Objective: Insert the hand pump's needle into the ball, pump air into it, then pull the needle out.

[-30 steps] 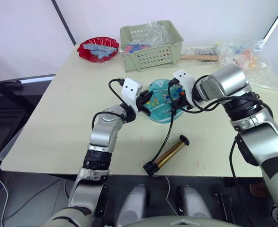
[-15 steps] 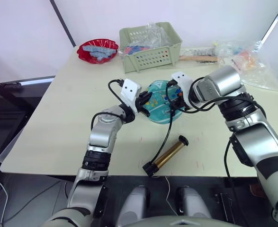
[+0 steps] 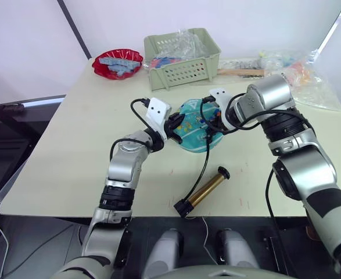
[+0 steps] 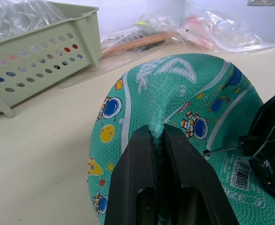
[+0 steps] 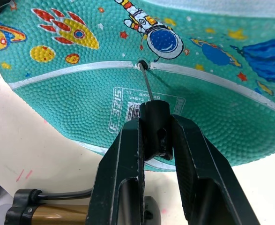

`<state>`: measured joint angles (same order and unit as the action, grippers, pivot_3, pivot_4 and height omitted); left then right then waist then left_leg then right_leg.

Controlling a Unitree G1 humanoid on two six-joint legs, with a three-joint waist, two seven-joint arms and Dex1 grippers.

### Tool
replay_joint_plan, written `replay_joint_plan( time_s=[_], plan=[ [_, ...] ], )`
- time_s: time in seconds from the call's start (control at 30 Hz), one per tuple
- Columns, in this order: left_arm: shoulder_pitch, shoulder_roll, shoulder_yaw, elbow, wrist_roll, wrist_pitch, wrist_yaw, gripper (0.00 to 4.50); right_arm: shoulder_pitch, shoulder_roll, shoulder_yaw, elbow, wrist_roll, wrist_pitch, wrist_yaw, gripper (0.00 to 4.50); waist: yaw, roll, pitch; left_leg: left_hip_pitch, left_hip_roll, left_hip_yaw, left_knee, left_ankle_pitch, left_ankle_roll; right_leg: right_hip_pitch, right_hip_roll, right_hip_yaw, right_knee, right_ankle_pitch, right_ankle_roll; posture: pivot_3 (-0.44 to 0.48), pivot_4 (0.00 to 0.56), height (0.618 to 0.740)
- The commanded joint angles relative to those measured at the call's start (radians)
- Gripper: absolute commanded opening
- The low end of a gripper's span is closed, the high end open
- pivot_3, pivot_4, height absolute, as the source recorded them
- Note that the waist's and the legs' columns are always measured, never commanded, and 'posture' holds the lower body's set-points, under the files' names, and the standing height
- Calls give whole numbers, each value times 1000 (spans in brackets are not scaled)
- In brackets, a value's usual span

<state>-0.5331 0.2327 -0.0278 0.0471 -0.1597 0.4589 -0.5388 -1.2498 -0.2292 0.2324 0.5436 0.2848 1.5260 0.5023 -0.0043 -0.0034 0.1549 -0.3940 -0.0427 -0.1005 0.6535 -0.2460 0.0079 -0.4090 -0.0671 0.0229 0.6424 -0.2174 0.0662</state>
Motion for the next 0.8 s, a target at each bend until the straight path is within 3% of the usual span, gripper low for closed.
replay_joint_plan(
  time_s=[0.03, 0.5, 0.8],
  plan=[
    [42, -28, -80, 2, -29, 50, -55, 37, -18, 32, -7, 16, -5, -6, -14, 333, -3, 0, 0, 0, 0, 0, 0, 0, 0, 0, 0, 0, 0, 0, 0, 0, 150, 740],
    [64, -33, -103, -12, -21, 66, -68, 37, -72, 125, -35, 41, 5, 17, -26, 333, -13, 0, -1, 2, 1, 0, -2, 0, 0, 0, 1, 1, 0, 0, 0, 0, 150, 740],
    [62, -28, -85, 12, -8, 51, -49, 37, -67, 99, -60, 62, -16, 54, -46, 333, -12, 1, -2, 2, 1, 0, -2, 0, 0, 0, 1, 1, 0, 0, 0, 0, 150, 740]
  ],
)
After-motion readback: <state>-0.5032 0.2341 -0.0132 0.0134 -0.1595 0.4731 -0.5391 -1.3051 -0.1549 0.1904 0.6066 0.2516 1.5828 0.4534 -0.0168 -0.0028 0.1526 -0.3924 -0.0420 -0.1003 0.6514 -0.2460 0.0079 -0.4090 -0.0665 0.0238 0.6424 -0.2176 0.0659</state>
